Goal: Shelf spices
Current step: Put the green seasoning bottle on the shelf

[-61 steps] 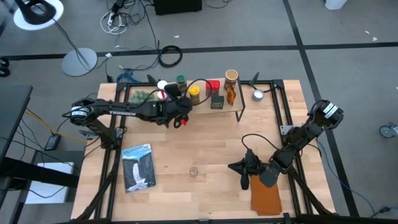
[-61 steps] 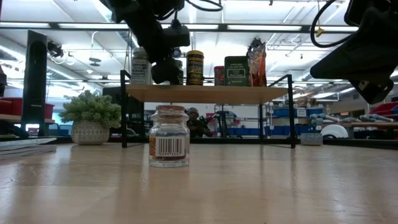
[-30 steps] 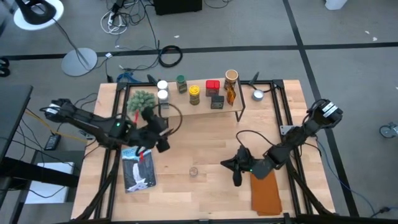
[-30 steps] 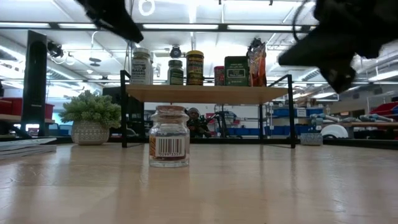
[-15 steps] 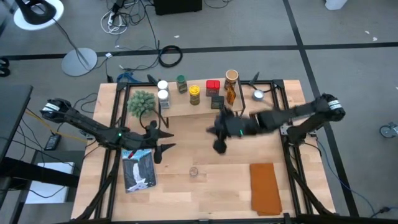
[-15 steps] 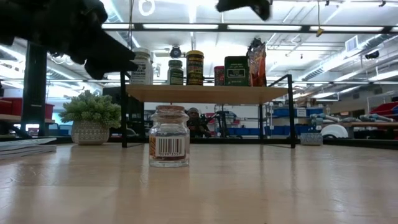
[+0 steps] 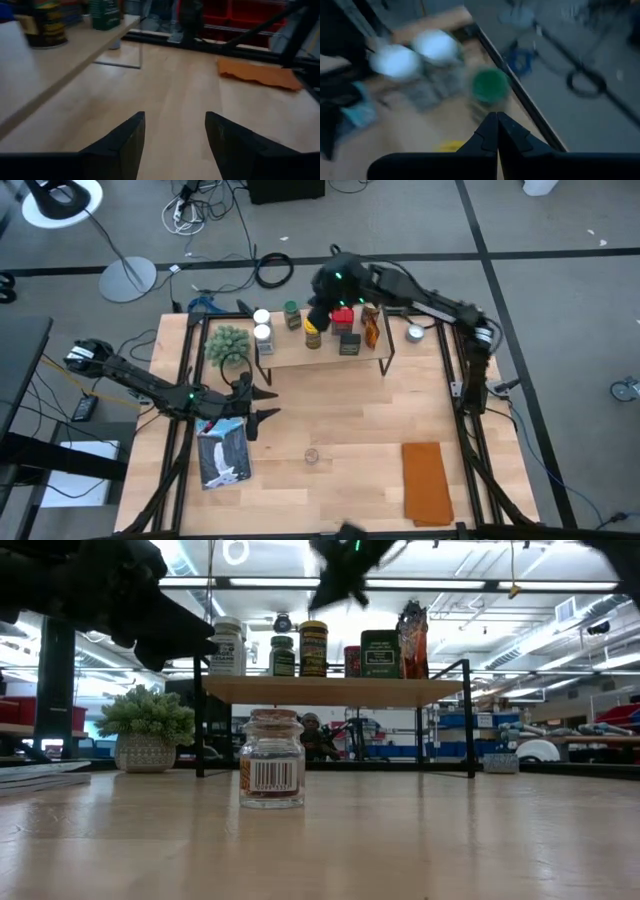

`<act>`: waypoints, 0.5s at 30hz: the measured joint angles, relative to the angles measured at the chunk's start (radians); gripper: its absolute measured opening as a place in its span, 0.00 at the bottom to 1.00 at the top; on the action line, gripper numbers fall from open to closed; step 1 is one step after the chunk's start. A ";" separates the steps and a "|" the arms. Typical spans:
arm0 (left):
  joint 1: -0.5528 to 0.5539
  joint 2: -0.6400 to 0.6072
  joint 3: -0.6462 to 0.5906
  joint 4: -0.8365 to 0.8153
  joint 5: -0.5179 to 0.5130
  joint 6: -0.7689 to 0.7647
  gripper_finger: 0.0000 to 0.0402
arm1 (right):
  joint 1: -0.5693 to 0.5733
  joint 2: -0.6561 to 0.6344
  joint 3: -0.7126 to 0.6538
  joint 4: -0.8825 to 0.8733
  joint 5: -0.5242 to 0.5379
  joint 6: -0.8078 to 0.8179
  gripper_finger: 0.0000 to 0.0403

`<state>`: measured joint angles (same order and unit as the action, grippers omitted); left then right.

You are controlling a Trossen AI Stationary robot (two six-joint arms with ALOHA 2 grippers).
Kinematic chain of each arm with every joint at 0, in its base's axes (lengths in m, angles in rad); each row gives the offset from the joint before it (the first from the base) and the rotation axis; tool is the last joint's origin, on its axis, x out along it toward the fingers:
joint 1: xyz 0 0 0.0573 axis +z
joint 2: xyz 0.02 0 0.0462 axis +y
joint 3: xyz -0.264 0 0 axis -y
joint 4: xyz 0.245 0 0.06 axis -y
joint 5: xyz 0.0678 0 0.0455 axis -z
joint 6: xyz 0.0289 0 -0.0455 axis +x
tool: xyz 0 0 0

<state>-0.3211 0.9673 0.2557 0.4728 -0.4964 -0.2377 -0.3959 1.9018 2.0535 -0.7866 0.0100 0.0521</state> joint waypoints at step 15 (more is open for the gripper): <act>0.107 -0.119 0.000 -0.184 0.091 0.060 0.53 | -0.136 0.295 0.257 -0.156 -0.240 0.073 0.00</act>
<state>-0.2144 0.8487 0.2558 0.2890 -0.4056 -0.1777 -0.5318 2.1967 2.3100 -0.9429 -0.2300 0.1255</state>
